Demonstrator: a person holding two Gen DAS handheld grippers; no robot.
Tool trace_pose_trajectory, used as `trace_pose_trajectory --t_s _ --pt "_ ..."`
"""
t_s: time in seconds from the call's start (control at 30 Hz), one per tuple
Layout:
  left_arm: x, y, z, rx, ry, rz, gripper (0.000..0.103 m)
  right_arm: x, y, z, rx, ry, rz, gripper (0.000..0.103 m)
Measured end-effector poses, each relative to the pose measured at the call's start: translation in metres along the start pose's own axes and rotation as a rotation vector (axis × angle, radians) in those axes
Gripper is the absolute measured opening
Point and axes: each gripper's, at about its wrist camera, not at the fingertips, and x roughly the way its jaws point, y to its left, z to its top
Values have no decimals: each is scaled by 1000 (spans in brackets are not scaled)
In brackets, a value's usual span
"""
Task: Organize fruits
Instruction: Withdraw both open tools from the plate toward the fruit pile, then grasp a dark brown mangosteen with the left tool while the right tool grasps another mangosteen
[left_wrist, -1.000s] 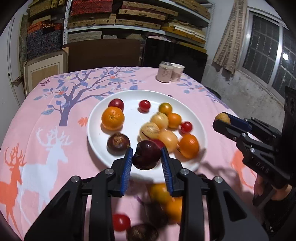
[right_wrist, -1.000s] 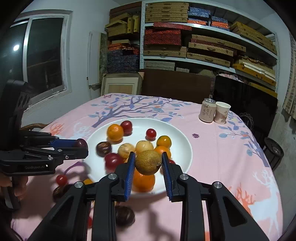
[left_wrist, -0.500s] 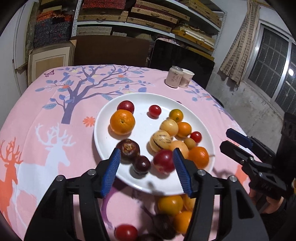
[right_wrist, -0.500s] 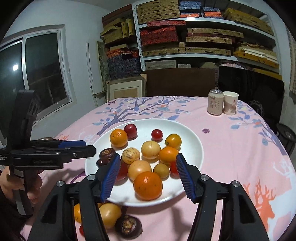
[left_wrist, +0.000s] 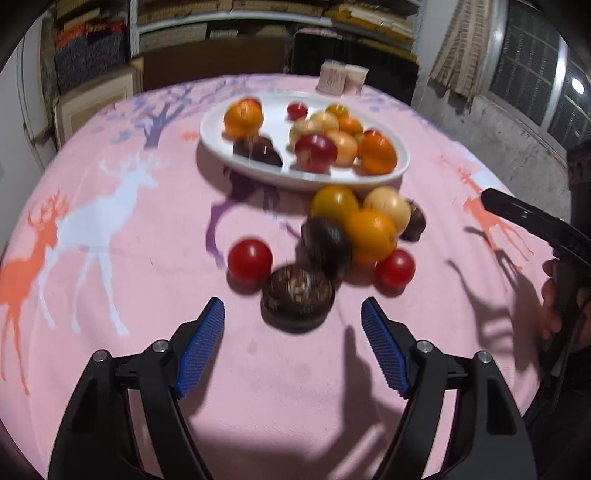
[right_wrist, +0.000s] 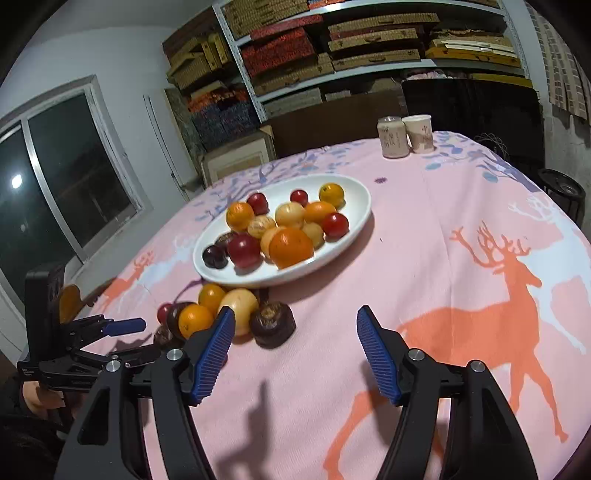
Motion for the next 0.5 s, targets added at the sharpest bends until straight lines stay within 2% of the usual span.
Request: trace_pose_trajectory --t_s 0.07,0.17,0.2,0.3,0.4,0.5 --pt "5 -3 -1 -6 1 26 73 -1 5 -4 -20 7 -9 69" --pt "6 -6 4 0 -2 26 65 0 17 -11 -80 26 -23 69" --pt "8 -6 5 -1 7 22 61 -2 20 -13 -93 25 -27 69" --pt "8 1 8 -37 1 -18 58 -2 23 -14 -113 23 -42 69" --pt "8 3 9 -45 -4 -48 44 1 21 -14 -103 47 -45 69" --pt "8 -8 8 -1 -4 -50 43 7 21 -14 -97 78 -54 69"
